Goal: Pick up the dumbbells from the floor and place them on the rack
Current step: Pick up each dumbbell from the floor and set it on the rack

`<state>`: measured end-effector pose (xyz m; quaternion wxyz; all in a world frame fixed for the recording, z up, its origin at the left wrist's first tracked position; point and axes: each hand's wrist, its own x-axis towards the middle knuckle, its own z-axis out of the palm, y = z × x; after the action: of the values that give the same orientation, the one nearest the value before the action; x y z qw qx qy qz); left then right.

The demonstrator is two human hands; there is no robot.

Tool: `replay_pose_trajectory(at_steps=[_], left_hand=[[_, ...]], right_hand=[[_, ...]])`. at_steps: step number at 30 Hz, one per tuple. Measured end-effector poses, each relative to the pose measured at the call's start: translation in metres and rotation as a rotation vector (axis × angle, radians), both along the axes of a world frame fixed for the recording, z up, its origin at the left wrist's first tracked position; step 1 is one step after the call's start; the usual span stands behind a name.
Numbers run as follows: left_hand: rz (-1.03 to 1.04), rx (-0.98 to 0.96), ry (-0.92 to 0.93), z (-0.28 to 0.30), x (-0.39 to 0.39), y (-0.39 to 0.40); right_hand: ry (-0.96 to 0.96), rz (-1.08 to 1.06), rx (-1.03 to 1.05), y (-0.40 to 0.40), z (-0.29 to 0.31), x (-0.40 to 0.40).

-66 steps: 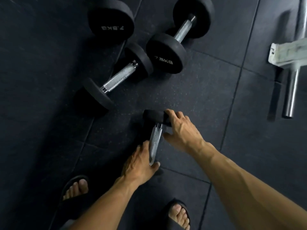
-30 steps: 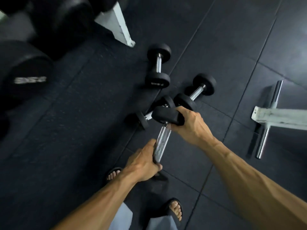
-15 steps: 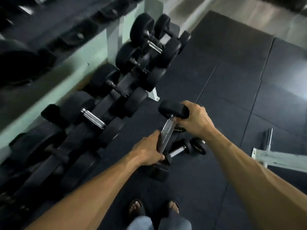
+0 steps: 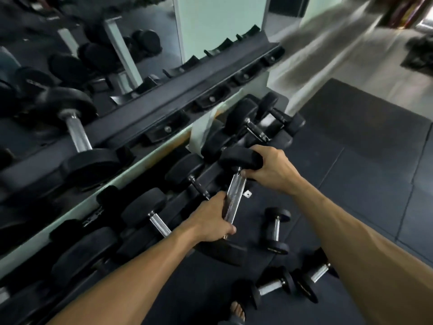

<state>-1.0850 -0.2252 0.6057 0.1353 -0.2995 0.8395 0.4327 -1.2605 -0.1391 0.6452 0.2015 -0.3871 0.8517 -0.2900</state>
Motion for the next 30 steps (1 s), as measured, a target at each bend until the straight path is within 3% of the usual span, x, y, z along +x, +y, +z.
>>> replay_pose_trajectory(at_steps=[17, 30], left_hand=[[0.376, -0.006, 0.092, 0.046, -0.069, -0.203], [0.803, 0.044, 0.087, 0.036, -0.099, -0.276]], right_hand=[[0.143, 0.345, 0.000, -0.277, 0.071, -0.070], [0.169, 0.721, -0.013, -0.423, 0.052, -0.087]])
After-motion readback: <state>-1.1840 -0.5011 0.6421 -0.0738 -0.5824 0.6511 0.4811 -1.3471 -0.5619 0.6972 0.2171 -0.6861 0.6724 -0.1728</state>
